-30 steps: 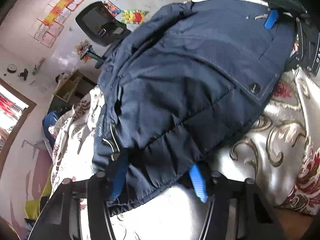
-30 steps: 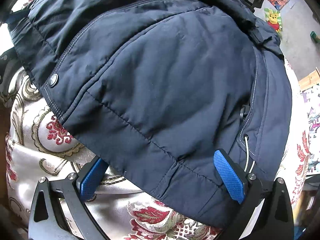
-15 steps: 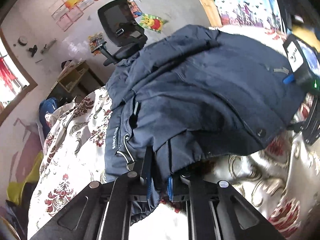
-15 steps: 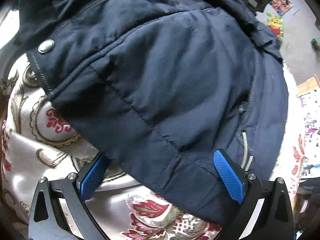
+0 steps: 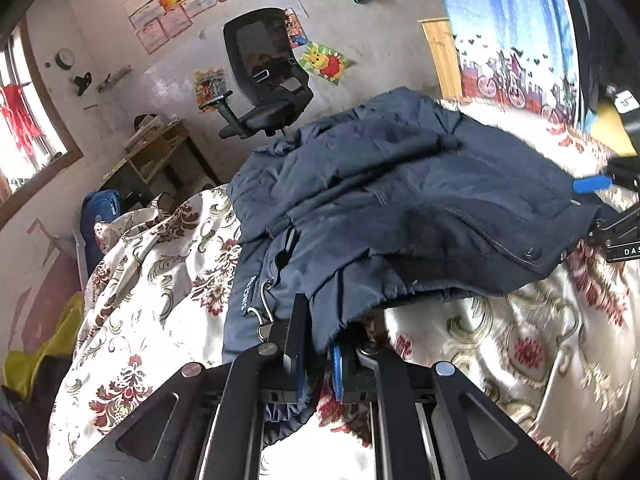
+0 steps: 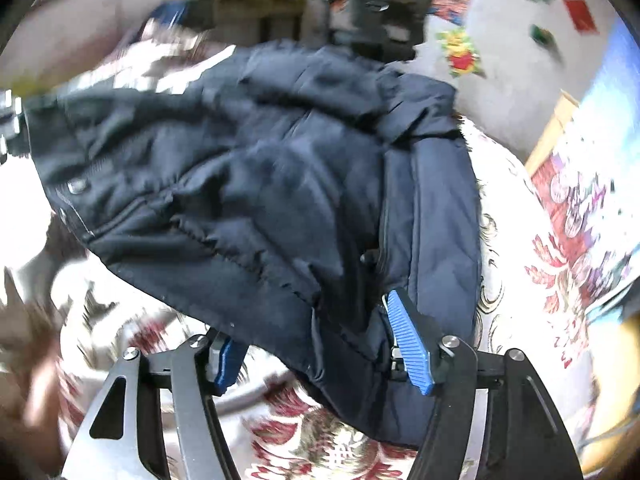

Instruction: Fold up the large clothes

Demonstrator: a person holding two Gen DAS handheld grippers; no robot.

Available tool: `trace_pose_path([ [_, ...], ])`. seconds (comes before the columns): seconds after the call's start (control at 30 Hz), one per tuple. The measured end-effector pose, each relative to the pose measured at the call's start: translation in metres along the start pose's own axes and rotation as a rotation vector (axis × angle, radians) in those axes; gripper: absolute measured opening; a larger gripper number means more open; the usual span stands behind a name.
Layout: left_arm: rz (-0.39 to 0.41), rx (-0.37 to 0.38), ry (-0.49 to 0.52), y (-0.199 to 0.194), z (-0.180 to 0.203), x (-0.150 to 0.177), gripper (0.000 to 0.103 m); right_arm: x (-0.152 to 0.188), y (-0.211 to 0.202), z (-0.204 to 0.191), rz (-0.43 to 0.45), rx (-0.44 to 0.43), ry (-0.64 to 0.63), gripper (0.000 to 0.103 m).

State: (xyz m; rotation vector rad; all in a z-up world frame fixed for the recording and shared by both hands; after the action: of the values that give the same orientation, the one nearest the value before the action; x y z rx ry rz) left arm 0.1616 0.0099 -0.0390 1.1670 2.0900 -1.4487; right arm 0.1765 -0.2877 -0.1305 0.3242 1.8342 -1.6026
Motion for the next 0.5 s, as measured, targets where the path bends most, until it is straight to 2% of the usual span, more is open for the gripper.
trace_pose_path([
  [0.17, 0.0, 0.023, -0.038, 0.001, -0.007, -0.022, 0.009, -0.001, -0.01, -0.005, 0.071, -0.04, 0.025, 0.036],
  [0.43, 0.018, 0.018, -0.05, 0.0, -0.008, -0.042, 0.009, -0.011, -0.025, 0.002, 0.125, 0.049, 0.0, 0.035],
  [0.5, 0.016, 0.016, -0.046, 0.0, -0.007, -0.042, 0.009, -0.013, -0.028, 0.003, 0.145, 0.059, 0.001, 0.026],
])
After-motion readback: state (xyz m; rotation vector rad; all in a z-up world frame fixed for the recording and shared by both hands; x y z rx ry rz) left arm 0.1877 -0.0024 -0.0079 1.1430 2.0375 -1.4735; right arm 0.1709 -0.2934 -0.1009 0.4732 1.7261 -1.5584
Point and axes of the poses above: each gripper's, at about its wrist camera, not at the fingertips, and y roughly the way its jaws point, z to its right, x to its underside, the point moved 10 cm from there along y, roughly the way its jaws point, and after that the axes turned 4 degrees about -x, right-handed, at the moved point
